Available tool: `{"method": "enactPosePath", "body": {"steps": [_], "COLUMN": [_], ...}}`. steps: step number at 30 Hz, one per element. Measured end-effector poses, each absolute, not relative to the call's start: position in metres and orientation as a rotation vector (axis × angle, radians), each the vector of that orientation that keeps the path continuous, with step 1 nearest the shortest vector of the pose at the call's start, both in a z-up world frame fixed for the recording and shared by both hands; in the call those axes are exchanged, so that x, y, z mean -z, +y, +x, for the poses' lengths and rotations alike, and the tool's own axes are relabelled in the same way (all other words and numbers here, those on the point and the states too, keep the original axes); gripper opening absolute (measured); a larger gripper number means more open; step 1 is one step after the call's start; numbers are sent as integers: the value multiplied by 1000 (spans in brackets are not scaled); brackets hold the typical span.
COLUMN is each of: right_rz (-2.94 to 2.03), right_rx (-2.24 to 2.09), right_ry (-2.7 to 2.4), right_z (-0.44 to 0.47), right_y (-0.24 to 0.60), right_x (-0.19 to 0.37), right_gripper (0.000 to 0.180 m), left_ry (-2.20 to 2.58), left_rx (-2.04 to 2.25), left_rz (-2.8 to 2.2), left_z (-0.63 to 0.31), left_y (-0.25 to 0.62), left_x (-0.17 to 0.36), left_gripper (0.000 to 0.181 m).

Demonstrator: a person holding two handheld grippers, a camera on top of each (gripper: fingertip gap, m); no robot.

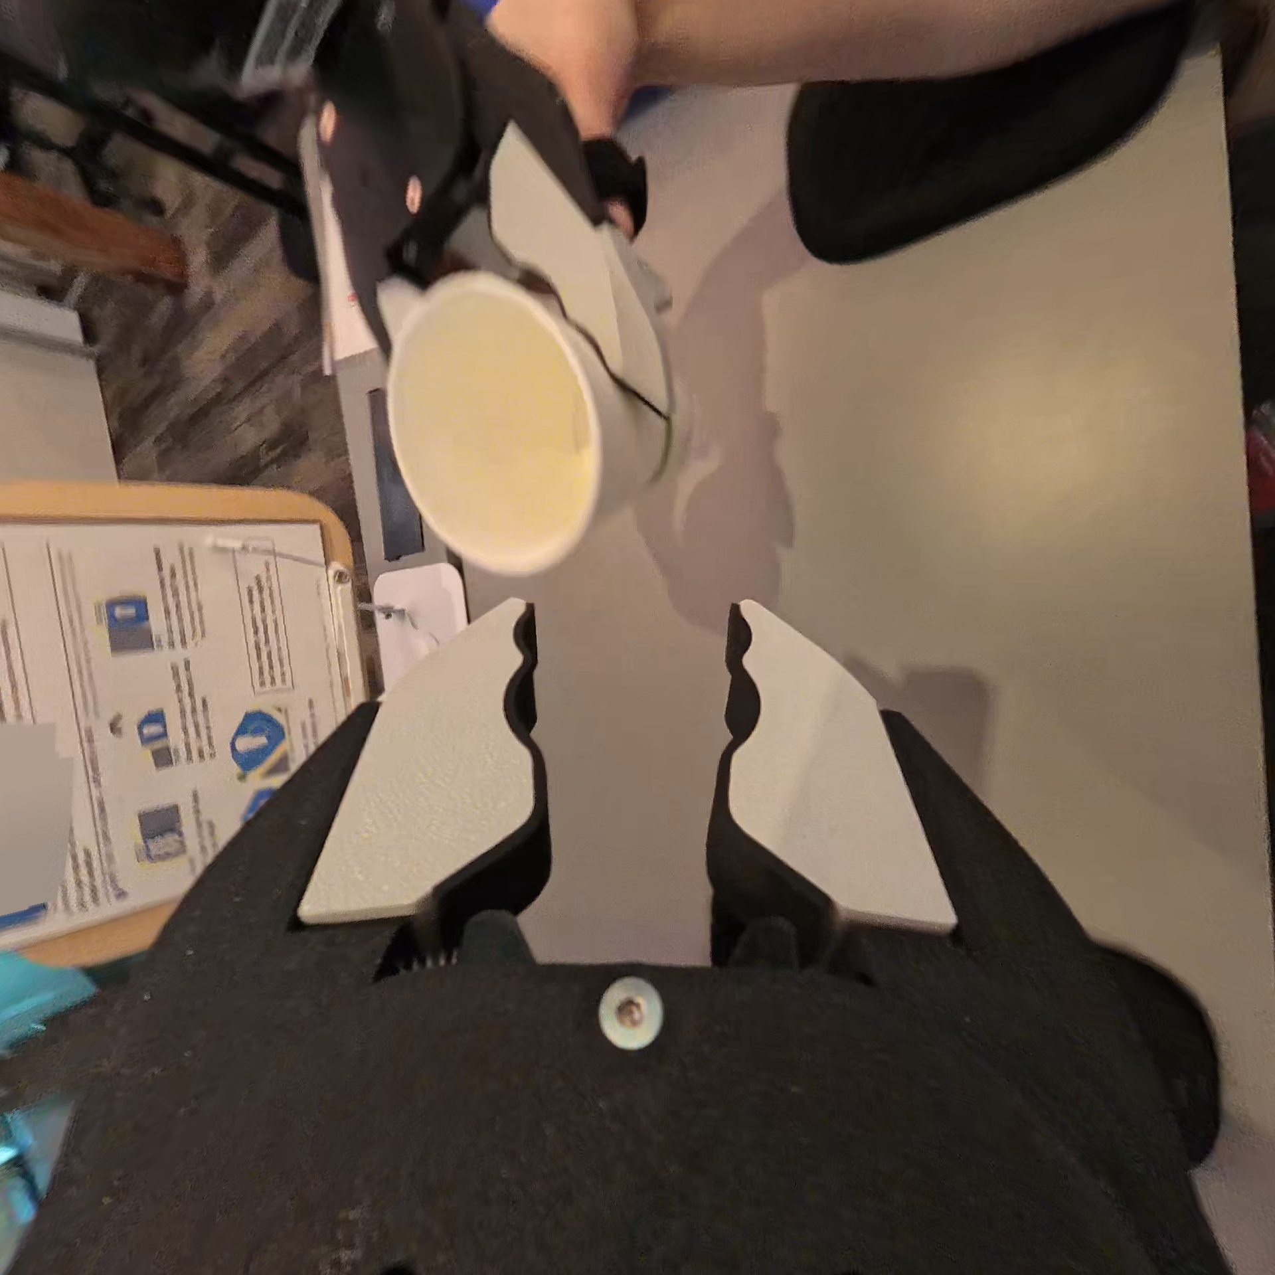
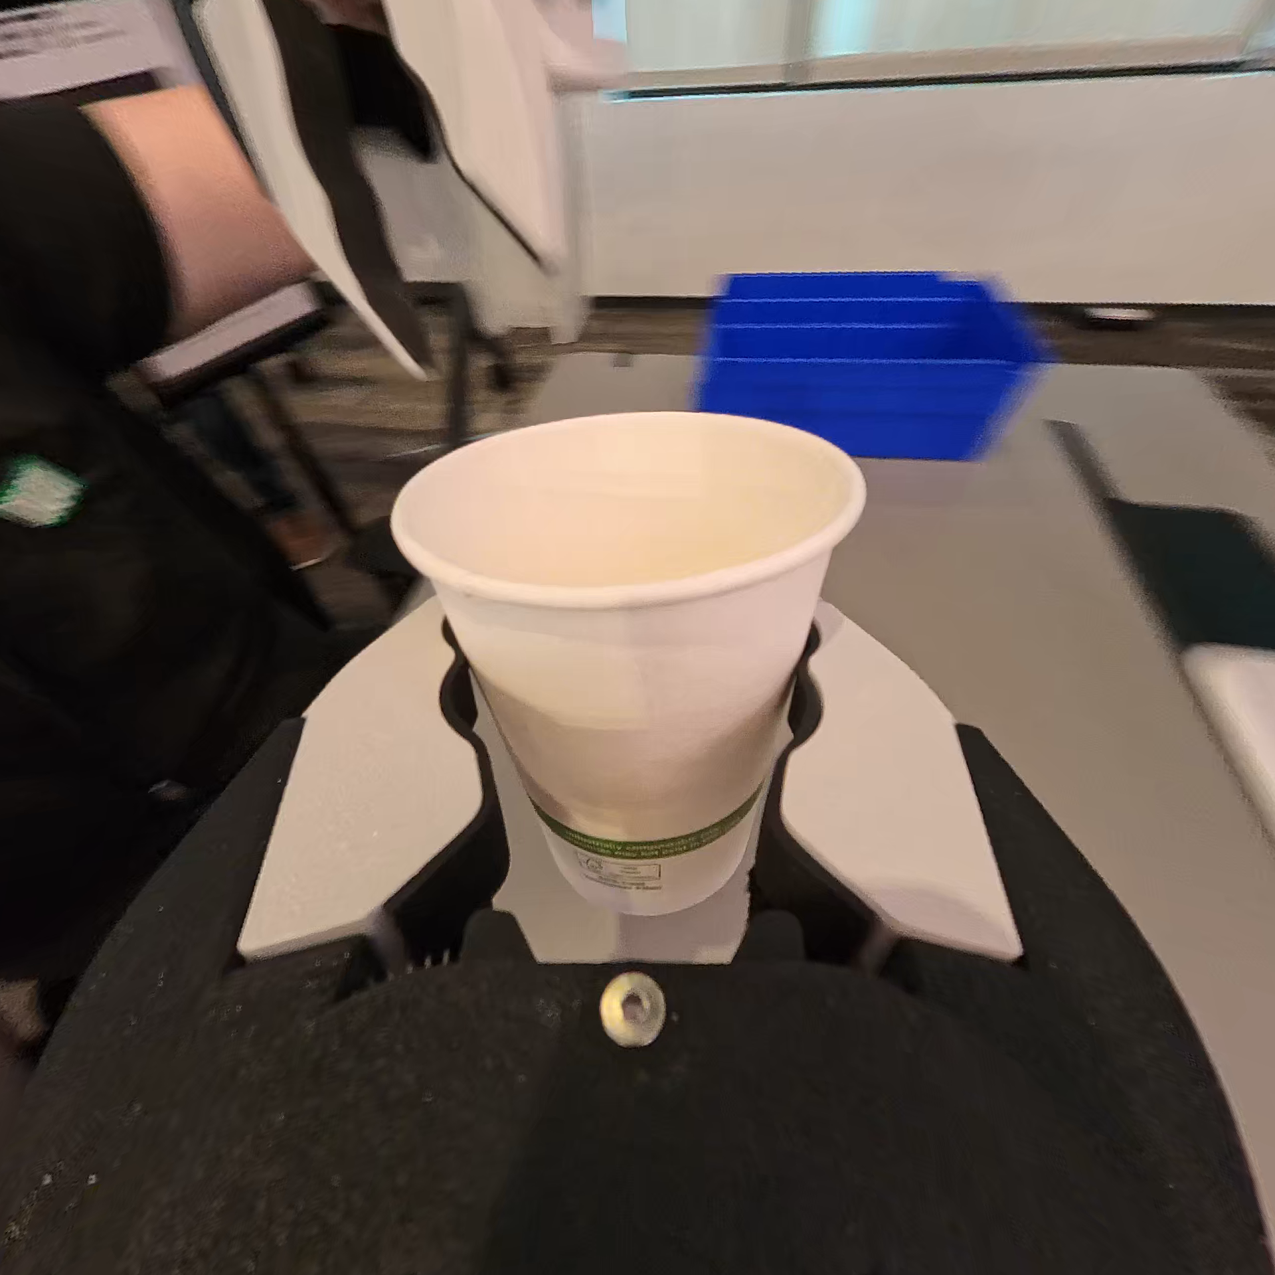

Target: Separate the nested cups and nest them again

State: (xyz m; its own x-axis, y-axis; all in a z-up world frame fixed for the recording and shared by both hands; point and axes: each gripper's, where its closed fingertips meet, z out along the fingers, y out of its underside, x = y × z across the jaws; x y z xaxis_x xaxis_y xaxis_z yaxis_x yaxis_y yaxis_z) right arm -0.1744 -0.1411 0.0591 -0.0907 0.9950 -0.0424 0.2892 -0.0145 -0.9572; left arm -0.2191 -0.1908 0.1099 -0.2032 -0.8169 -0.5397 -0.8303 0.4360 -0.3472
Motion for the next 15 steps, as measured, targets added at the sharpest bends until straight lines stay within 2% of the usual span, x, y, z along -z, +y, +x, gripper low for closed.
{"method": "enactPosePath", "body": {"steps": [4, 6, 8, 11, 15], "right_rz": [-1485, -1420, -1402, -1387, -1418], "right_rx": [-809, -619, -336, -69, -50], "right_ry": [-1064, -734, -387, -110, 61], "right_z": [-71, 12, 116, 226, 282], "right_y": [-74, -50, -36, -43, -46], "right_x": [-96, -129, -138, -116, -77], "right_gripper": [90, 90, 90, 90, 90], "left_ry": [1738, 1586, 1479, 1383, 1399], "left_rx": [137, 279, 386, 445, 438], "left_rz": [-1569, -1658, -1716, -1746, -1769], "left_z": [-241, -249, -254, -258, -257], "left_y": [-176, -175, -177, -178, -184], "left_x": [-118, -113, -104, -94, -81], "left_gripper": [50, 43, 42, 43, 42]}}
